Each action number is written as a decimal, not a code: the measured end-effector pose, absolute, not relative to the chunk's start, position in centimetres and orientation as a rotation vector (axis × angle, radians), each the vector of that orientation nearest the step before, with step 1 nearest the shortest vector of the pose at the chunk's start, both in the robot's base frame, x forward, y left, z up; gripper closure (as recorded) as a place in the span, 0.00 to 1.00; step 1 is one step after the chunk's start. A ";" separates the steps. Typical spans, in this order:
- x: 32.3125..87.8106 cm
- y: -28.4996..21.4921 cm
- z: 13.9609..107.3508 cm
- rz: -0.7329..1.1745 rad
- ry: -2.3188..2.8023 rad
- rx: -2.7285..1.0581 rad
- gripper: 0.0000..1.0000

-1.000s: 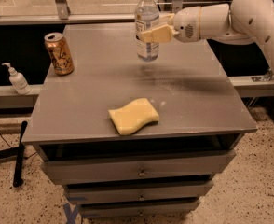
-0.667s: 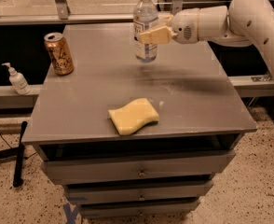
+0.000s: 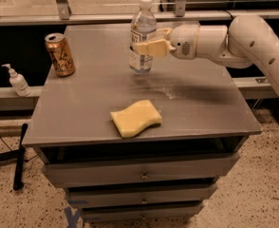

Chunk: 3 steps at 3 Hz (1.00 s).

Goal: Move blue plastic bottle near sponge

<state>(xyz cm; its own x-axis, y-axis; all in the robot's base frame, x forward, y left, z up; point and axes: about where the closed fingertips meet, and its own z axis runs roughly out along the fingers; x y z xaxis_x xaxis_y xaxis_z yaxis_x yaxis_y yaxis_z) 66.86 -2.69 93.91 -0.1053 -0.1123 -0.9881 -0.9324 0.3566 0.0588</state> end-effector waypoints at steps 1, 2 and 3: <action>64.6 -1.7 94.2 0.973 1.476 -0.946 1.00; 62.5 -1.0 94.0 0.997 1.461 -0.922 1.00; 60.7 -0.7 93.6 1.004 1.460 -0.915 1.00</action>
Offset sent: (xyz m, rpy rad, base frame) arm -0.0721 0.0200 -0.0046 0.1336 0.0142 -0.0062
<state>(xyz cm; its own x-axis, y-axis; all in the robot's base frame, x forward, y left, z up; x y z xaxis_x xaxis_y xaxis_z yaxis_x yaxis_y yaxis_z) 60.75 -0.68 93.57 -0.1139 -0.0144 -0.9934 -0.9329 0.3453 0.1020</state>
